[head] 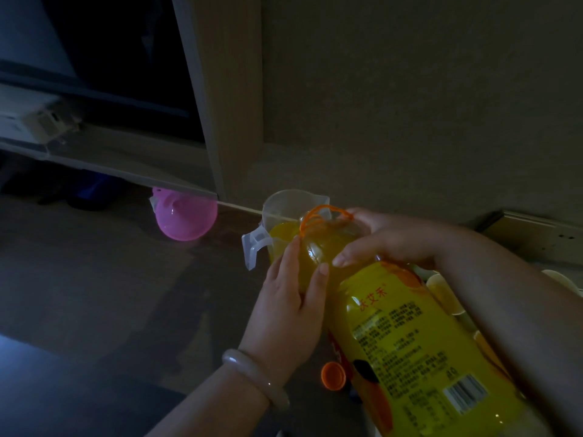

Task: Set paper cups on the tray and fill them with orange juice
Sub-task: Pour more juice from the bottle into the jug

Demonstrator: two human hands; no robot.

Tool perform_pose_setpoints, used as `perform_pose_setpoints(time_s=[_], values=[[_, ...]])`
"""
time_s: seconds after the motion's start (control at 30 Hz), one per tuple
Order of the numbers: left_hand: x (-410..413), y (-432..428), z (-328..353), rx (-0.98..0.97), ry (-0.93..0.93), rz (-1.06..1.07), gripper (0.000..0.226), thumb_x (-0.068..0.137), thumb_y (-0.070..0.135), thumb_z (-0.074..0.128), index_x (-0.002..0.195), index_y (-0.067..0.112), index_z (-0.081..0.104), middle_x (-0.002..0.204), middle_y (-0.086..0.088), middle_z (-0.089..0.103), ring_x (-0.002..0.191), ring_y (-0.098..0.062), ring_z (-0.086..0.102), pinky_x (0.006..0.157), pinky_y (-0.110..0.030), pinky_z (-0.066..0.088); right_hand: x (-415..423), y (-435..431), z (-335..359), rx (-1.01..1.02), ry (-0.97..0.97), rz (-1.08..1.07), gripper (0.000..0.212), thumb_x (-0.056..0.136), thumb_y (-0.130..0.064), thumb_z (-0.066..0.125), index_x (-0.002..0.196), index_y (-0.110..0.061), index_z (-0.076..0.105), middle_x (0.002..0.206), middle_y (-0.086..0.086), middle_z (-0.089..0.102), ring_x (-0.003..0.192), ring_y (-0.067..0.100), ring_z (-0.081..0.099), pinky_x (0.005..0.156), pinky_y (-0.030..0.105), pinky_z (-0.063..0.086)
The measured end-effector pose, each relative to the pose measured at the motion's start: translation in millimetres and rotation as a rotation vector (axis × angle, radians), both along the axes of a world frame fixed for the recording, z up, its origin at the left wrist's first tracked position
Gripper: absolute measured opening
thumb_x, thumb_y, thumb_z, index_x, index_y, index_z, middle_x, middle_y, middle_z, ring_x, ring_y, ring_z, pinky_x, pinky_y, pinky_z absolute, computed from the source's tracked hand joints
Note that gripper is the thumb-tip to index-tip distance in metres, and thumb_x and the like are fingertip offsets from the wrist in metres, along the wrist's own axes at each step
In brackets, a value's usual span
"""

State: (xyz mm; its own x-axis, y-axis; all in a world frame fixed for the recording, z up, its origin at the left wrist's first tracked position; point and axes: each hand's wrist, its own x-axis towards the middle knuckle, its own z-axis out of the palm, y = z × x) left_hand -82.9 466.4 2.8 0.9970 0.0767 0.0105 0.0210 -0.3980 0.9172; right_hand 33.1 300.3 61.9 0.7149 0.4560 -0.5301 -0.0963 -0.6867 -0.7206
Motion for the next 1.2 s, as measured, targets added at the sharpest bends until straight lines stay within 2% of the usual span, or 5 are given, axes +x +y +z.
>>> perform_pose_setpoints(time_s=[0.43, 0.6, 0.8, 1.0, 1.2], values=[[2, -1, 3, -0.006, 0.008, -0.004, 0.081, 0.078, 0.071, 0.03, 0.149, 0.033, 0.022, 0.146, 0.007, 0.038, 0.131, -0.004, 0.038, 0.108, -0.032, 0.039, 2, -1, 2, -0.013, -0.008, 0.007, 0.1, 0.037, -0.058, 0.085, 0.129, -0.039, 0.049, 0.117, -0.004, 0.068, 0.106, 0.017, 0.066, 0.094, 0.047, 0.052], [3, -2, 2, 0.019, 0.002, 0.0, 0.081, 0.078, 0.07, 0.029, 0.15, 0.033, 0.021, 0.147, 0.008, 0.036, 0.131, 0.0, 0.035, 0.1, -0.016, 0.032, 5, -2, -2, -0.057, -0.02, 0.011, 0.124, 0.025, -0.072, 0.083, 0.137, -0.04, 0.041, 0.125, -0.005, 0.063, 0.111, 0.019, 0.062, 0.095, 0.048, 0.051], [3, -2, 1, 0.017, -0.002, 0.001, 0.077, 0.081, 0.066, 0.032, 0.15, 0.033, 0.02, 0.147, 0.011, 0.034, 0.124, 0.009, 0.031, 0.086, -0.002, 0.027, 7, -4, -4, -0.053, -0.021, 0.013, 0.123, 0.025, -0.073, 0.083, 0.136, -0.041, 0.042, 0.126, -0.005, 0.062, 0.113, 0.018, 0.061, 0.097, 0.049, 0.049], [1, -1, 1, -0.002, -0.005, -0.004, 0.077, 0.081, 0.068, 0.032, 0.15, 0.035, 0.019, 0.148, 0.01, 0.034, 0.132, 0.0, 0.034, 0.104, -0.02, 0.035, 10, -5, -7, -0.064, -0.022, 0.001, 0.127, 0.025, -0.073, 0.084, 0.139, -0.04, 0.039, 0.132, -0.004, 0.059, 0.116, 0.018, 0.059, 0.097, 0.047, 0.05], [0, -1, 3, 0.0, -0.003, -0.002, 0.079, 0.079, 0.069, 0.03, 0.149, 0.034, 0.018, 0.146, 0.008, 0.036, 0.13, -0.001, 0.037, 0.099, -0.017, 0.037, 8, -4, -6, -0.067, -0.013, 0.003, 0.126, 0.026, -0.073, 0.083, 0.14, -0.042, 0.038, 0.135, -0.005, 0.056, 0.12, 0.019, 0.057, 0.098, 0.049, 0.048]])
